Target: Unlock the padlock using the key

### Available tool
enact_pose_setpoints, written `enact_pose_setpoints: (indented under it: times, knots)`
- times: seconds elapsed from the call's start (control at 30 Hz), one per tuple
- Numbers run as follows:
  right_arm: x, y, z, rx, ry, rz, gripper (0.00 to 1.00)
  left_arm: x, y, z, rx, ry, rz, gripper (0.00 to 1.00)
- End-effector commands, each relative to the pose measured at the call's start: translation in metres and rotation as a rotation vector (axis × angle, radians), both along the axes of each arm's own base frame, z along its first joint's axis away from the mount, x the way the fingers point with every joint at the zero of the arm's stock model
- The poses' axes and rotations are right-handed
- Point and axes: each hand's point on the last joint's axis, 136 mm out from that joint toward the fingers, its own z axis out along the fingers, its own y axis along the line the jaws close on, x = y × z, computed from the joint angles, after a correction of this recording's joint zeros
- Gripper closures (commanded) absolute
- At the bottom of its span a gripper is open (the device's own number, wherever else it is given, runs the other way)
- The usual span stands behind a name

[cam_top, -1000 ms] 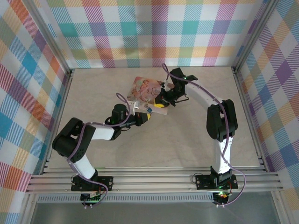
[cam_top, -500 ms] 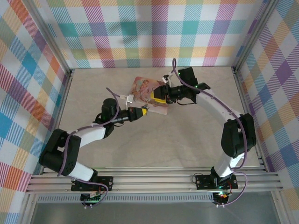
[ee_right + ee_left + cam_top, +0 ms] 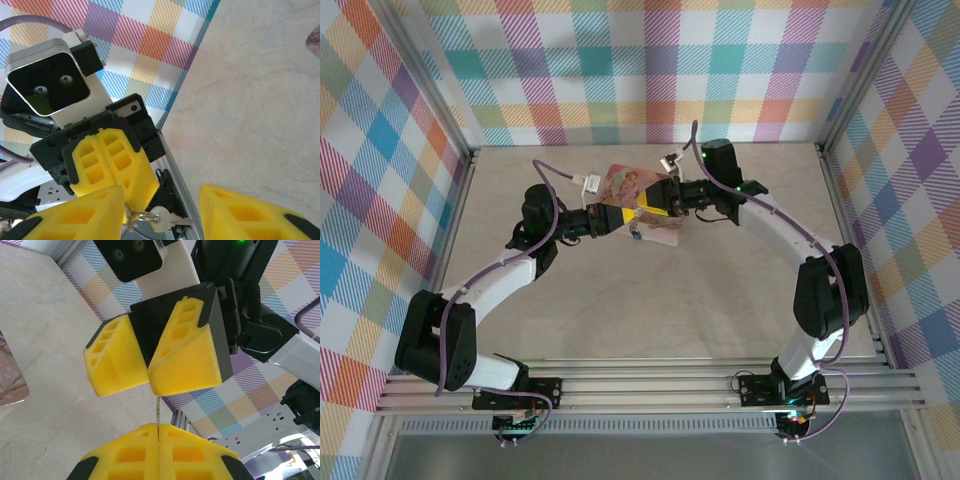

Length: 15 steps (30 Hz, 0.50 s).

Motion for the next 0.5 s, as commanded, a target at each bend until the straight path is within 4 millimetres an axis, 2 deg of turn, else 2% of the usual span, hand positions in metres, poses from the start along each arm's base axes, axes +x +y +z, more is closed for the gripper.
enact_pose_setpoints:
  times: [0.0,0.2,0.37,0.47]
  knots:
    - [-0.012,0.005,0.016,0.048,-0.034,0.047,0.61,-0.001,0.002,0.013,-0.016,0.001,-0.008,1.0]
    - [-0.015,0.01,0.017,0.053,-0.032,0.055,0.74,0.004,0.005,0.008,-0.018,0.025,0.022,1.0]
    - [-0.017,0.013,0.018,0.058,-0.032,0.064,1.0,0.007,0.006,0.004,-0.019,0.047,0.032,1.0]
    - [-0.017,0.013,0.02,0.056,-0.045,0.062,1.0,0.01,0.007,0.001,-0.02,0.066,0.039,1.0]
